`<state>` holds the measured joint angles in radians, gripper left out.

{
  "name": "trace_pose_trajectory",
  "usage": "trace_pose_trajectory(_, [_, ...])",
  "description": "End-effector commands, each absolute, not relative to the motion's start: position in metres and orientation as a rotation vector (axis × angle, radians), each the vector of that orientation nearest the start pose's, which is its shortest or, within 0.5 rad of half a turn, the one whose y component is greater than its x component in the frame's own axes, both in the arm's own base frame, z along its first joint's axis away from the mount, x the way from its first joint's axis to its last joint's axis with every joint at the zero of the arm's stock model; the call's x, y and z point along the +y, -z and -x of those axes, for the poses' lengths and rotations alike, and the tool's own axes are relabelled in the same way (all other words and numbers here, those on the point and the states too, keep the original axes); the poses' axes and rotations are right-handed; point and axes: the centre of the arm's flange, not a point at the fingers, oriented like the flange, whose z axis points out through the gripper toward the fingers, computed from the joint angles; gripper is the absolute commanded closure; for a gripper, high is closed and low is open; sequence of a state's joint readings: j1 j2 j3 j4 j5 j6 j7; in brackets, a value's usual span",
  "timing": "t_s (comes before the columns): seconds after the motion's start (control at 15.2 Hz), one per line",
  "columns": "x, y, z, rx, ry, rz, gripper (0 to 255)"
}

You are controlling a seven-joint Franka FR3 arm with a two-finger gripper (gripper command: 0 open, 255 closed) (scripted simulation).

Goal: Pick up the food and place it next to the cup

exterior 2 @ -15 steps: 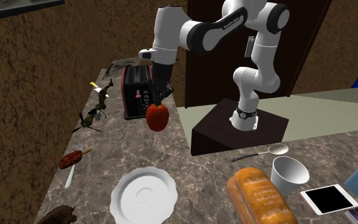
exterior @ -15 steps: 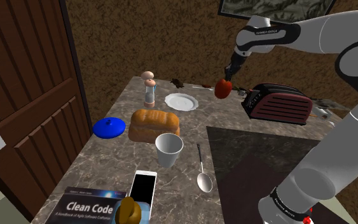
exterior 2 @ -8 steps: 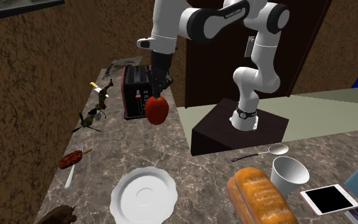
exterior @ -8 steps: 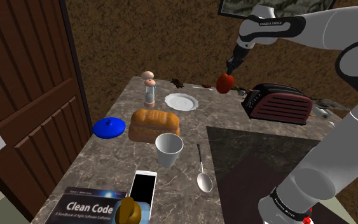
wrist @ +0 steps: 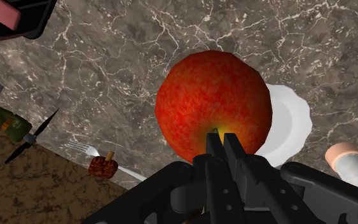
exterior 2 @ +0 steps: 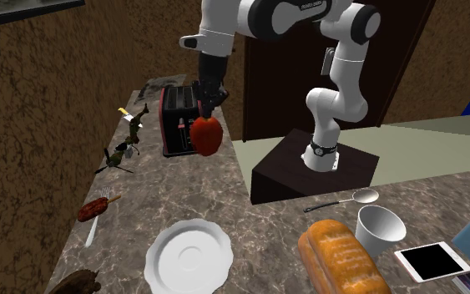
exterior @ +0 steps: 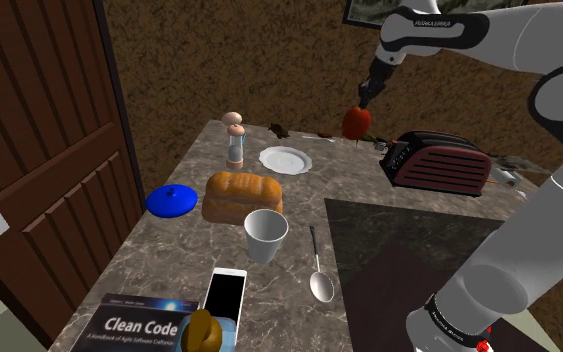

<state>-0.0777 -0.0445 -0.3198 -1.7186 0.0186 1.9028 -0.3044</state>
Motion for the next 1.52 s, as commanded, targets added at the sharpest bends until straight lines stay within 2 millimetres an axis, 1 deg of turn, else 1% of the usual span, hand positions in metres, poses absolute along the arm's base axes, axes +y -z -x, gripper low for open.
trace_pose_trajectory(0.0, [-0.202, -0.610, -0.523, 0.156, 0.356, 3.165, 255])
trace_pose_trajectory(1.45, [0.088, -0.611, -0.507, 0.156, 0.356, 3.165, 255])
